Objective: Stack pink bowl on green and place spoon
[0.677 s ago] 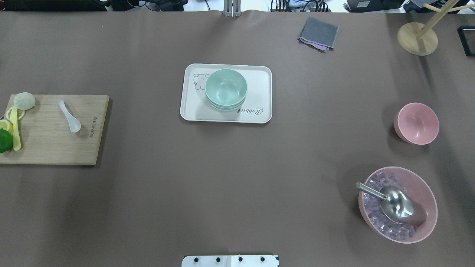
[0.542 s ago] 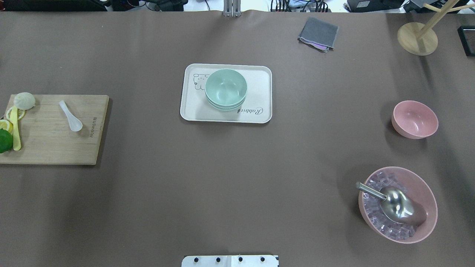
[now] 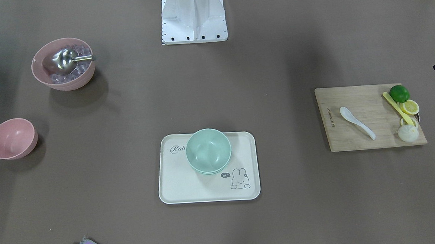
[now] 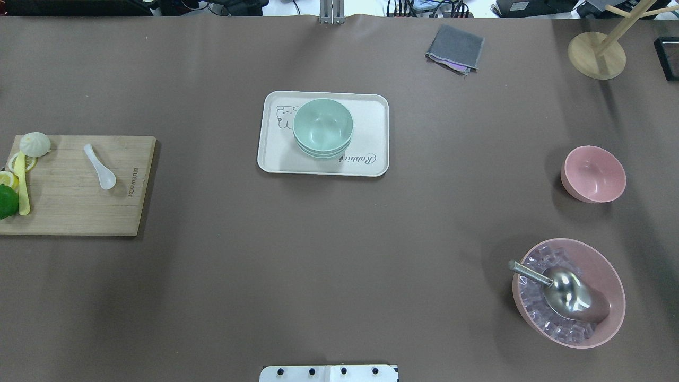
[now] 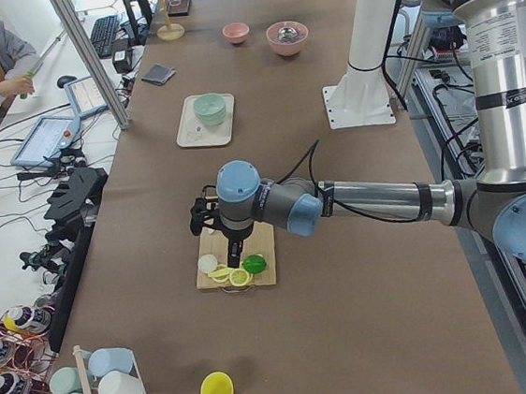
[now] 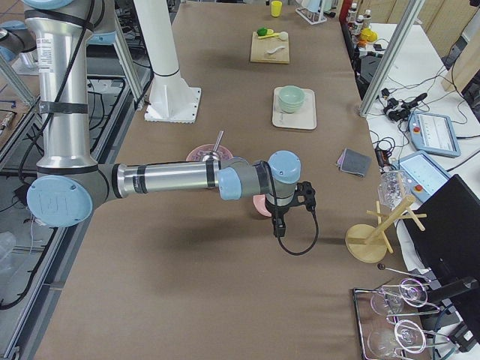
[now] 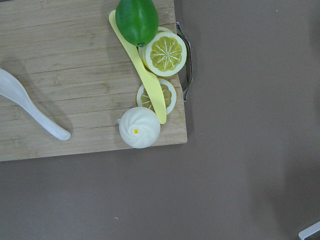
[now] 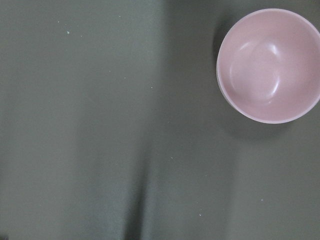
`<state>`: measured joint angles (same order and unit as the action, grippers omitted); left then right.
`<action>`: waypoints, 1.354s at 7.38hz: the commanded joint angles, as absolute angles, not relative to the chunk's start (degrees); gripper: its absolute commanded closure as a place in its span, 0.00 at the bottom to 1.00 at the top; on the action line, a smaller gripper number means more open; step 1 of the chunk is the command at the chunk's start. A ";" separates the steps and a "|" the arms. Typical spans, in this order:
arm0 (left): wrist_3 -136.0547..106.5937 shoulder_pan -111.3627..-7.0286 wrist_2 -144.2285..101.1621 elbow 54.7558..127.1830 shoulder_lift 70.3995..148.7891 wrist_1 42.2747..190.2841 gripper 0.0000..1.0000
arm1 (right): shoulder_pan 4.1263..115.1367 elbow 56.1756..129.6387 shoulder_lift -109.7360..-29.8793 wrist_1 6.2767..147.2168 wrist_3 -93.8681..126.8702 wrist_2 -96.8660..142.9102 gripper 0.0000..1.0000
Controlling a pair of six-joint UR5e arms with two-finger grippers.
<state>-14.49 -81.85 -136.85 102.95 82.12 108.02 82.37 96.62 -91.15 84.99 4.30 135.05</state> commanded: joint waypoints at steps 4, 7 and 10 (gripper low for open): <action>-18.46 -81.92 -136.85 101.88 79.28 116.61 0.02 | 82.44 97.20 -92.90 84.99 4.39 135.78 0.00; -19.25 -81.74 -139.46 98.01 79.10 120.23 0.02 | 82.35 97.03 -92.90 83.50 4.48 136.23 0.00; -19.34 -81.65 -139.48 98.00 79.19 120.23 0.02 | 82.09 96.68 -92.81 83.32 4.31 142.17 0.00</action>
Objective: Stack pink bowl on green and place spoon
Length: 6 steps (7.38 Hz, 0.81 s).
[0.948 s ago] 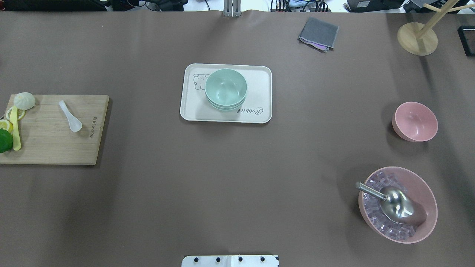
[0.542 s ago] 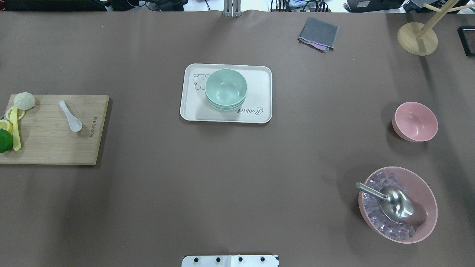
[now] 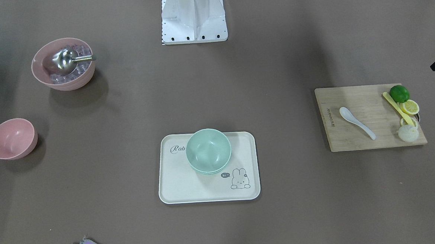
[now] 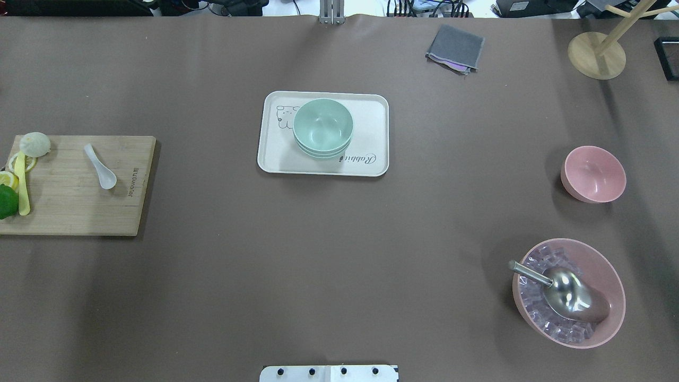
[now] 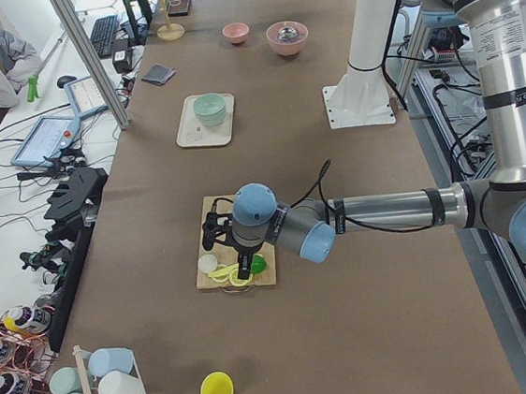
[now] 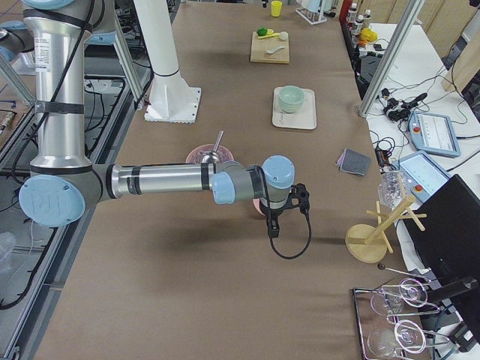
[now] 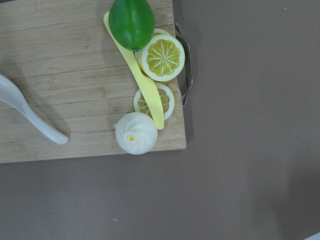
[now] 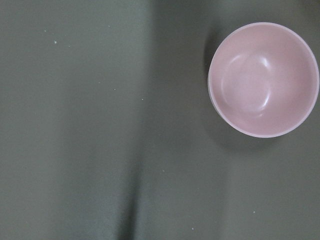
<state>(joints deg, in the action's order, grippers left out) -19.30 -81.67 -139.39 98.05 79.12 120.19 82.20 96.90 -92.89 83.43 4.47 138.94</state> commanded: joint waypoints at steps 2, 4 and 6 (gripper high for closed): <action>-19.51 -81.39 -139.13 97.91 79.89 119.71 0.02 | 80.17 96.42 -92.55 79.64 5.09 142.39 0.00; -29.20 -78.42 -138.69 96.95 83.99 119.71 0.02 | 76.49 94.06 -88.27 79.28 12.27 141.33 0.00; -32.51 -76.82 -138.60 96.59 85.86 119.53 0.02 | 73.75 85.48 -80.89 79.28 15.89 138.43 0.01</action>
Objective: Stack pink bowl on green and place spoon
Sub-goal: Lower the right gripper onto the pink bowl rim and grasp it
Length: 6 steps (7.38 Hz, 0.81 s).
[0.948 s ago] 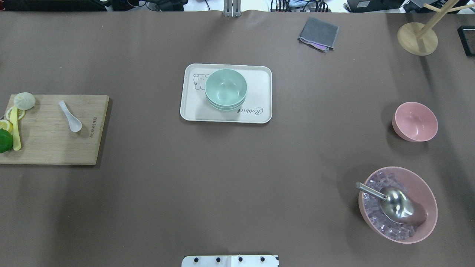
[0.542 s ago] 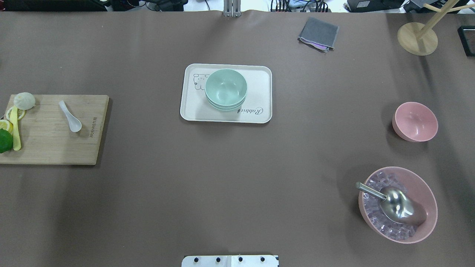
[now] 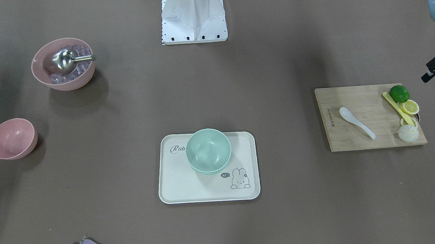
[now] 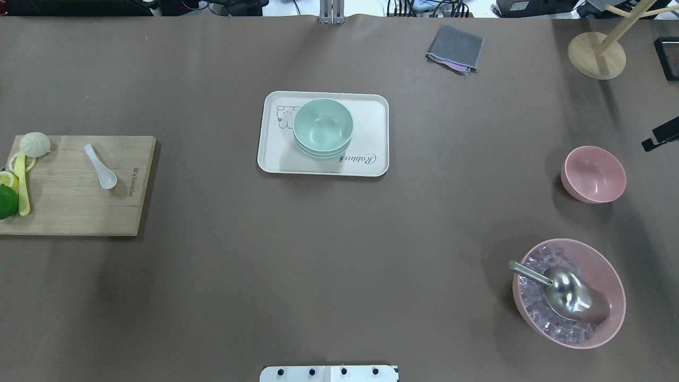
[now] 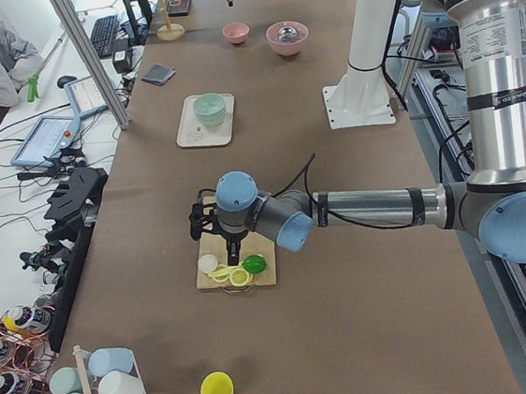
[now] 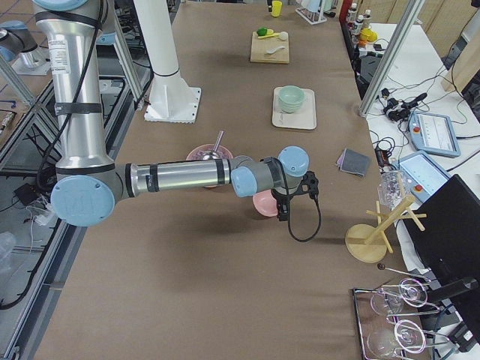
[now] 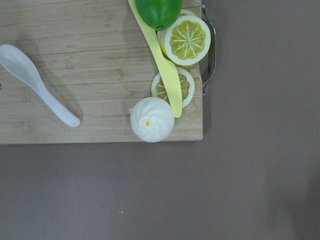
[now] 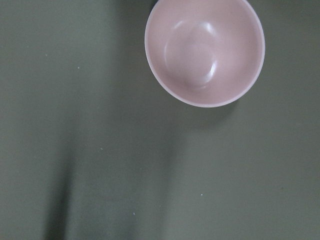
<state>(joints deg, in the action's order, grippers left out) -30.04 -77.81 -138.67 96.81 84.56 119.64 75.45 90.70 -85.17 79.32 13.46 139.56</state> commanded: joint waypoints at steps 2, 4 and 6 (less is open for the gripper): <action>-35.33 -76.55 -138.60 96.77 86.66 119.62 0.02 | 70.93 80.10 -80.24 72.73 17.13 138.43 0.03; -35.51 -76.47 -138.60 96.94 86.66 119.62 0.02 | 69.53 77.78 -81.03 68.13 17.75 138.60 0.06; -35.51 -76.46 -138.60 96.77 86.66 119.62 0.02 | 67.94 77.87 -81.56 68.03 17.84 138.87 0.41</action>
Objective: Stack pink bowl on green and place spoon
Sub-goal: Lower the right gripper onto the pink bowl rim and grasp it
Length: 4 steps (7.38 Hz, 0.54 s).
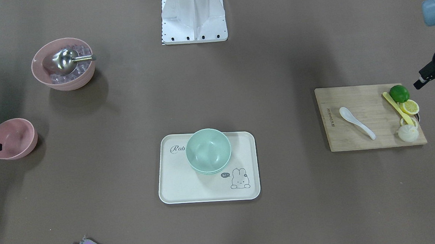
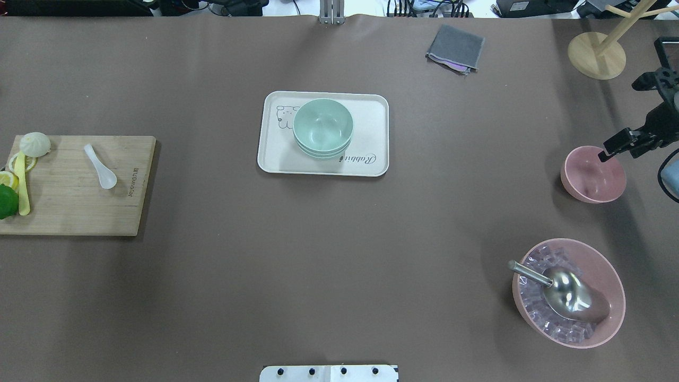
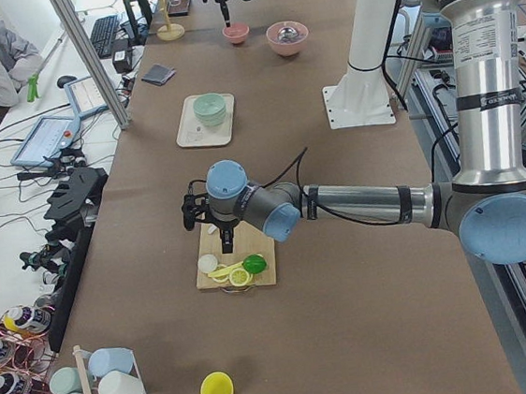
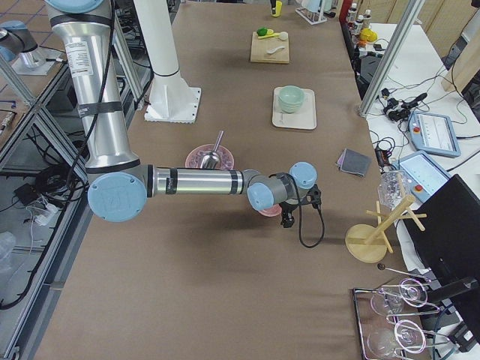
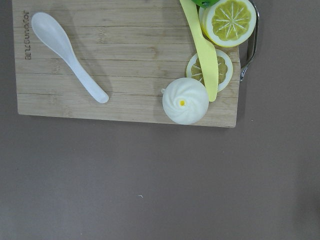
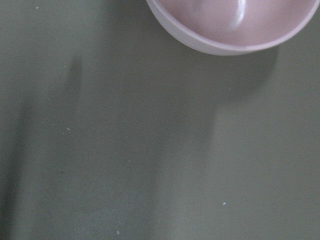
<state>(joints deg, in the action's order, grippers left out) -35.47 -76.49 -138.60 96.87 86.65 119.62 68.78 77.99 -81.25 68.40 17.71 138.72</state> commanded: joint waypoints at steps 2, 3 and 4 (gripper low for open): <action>-37.51 -74.20 -137.91 96.68 87.01 119.44 0.02 | 67.85 77.87 -81.56 68.12 17.93 139.22 1.00; -44.14 -70.61 -134.59 96.42 89.10 119.44 0.03 | 67.85 77.87 -81.56 68.20 18.80 139.91 1.00; -46.56 -67.36 -131.17 95.81 89.56 119.36 0.03 | 67.85 78.57 -81.30 68.12 23.68 141.31 1.00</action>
<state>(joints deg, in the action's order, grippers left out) -42.37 -71.19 -134.89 96.36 88.50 119.43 67.89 78.02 -81.50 68.15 19.68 139.99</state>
